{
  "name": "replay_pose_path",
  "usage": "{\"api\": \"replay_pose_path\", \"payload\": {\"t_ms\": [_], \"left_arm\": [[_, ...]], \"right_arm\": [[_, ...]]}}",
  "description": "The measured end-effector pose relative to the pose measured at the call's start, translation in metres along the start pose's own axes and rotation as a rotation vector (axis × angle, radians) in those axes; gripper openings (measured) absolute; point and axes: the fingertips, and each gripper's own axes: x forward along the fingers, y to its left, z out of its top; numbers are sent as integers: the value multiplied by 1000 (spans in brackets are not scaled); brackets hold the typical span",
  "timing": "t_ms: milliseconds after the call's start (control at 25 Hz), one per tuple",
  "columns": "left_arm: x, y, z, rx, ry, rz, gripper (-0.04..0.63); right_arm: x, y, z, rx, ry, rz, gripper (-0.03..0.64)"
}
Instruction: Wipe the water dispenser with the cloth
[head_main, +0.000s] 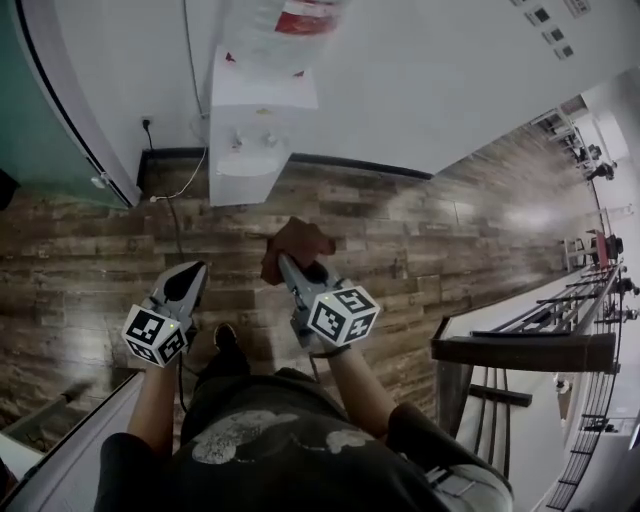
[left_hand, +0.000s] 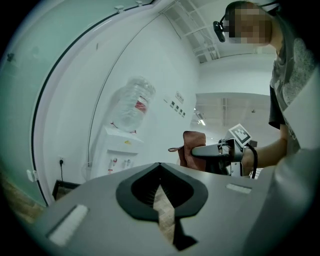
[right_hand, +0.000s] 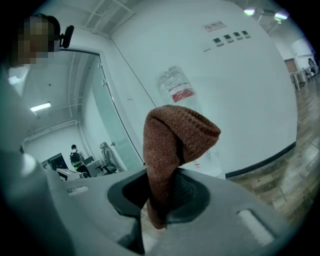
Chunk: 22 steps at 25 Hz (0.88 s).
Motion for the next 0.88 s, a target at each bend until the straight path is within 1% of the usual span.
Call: {"api": "replay_pose_path", "payload": {"t_ms": [120, 200, 280, 360, 480, 680, 880], "left_arm": [[-16, -37, -14, 5, 2, -5, 17], [-26, -67, -22, 19, -3, -8, 17], [-36, -99, -32, 29, -13, -10, 17], [-47, -133, -47, 33, -21, -10, 17], [-70, -179, -73, 30, -32, 5, 17], [-112, -251, -115, 8, -51, 44, 17], [-144, -307, -144, 23, -37, 46, 17]], "right_arm": [[-37, 8, -1, -23, -41, 19, 60], [-69, 12, -7, -65, -57, 20, 60], [-104, 13, -21, -122, -53, 20, 60], [-141, 14, -41, -155, -40, 30, 60], [-198, 16, -72, -149, -39, 42, 60], [-298, 7, -124, -131, -30, 9, 60], [-363, -4, -162, -90, -19, -25, 58]]}}
